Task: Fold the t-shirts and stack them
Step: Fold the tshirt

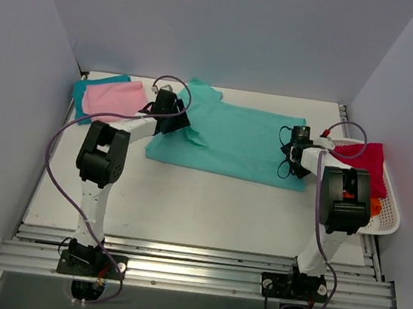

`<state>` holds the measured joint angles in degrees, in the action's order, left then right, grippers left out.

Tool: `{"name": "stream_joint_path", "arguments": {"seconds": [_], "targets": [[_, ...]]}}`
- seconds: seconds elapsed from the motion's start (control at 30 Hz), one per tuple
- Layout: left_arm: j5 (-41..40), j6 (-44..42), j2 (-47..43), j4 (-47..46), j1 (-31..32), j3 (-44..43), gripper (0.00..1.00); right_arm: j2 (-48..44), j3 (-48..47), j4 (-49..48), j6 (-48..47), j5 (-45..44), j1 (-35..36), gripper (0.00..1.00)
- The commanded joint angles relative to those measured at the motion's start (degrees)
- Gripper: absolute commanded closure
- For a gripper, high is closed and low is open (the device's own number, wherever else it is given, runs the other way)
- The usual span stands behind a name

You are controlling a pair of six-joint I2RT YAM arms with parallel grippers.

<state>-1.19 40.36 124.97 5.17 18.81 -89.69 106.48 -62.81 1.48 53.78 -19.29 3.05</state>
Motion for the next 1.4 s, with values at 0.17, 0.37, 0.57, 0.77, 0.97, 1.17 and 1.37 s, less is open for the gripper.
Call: {"name": "stream_joint_path", "arguments": {"seconds": [0.17, 0.37, 0.57, 0.77, 0.97, 1.17, 1.37], "targets": [[-1.53, -0.37, 0.46, 0.81, -3.60, -5.67, 0.16, -3.45, -3.46, 5.73, 0.27, -8.65, -0.50, 0.09], [-4.87, -1.07, -7.62, 1.07, -5.71, -4.18, 0.16, -11.45, -6.27, 6.34, -0.43, -11.64, 8.18, 0.10], [-7.77, -2.30, -15.18, 1.69, -5.98, 0.47, 0.16, -13.14, -9.79, 2.41, -1.83, -12.45, 25.21, 0.40], [-8.30, -2.13, -19.93, -0.33, -5.98, 7.86, 0.16, -3.14, -17.69, 0.02, -1.31, -8.40, 35.17, 1.00], [-9.00, -2.48, -22.13, -0.95, -6.15, 11.55, 0.16, 12.93, -27.27, -0.69, -1.22, -3.92, 40.80, 1.00], [-8.83, -3.18, -23.19, -2.00, -6.33, 13.22, 0.16, 21.48, -33.34, -0.25, -1.92, -2.86, 41.07, 1.00], [-7.95, -3.88, -22.49, -2.53, -6.41, 13.58, 0.17, 23.95, -36.25, 0.81, -2.19, -4.62, 40.11, 1.00]]}}
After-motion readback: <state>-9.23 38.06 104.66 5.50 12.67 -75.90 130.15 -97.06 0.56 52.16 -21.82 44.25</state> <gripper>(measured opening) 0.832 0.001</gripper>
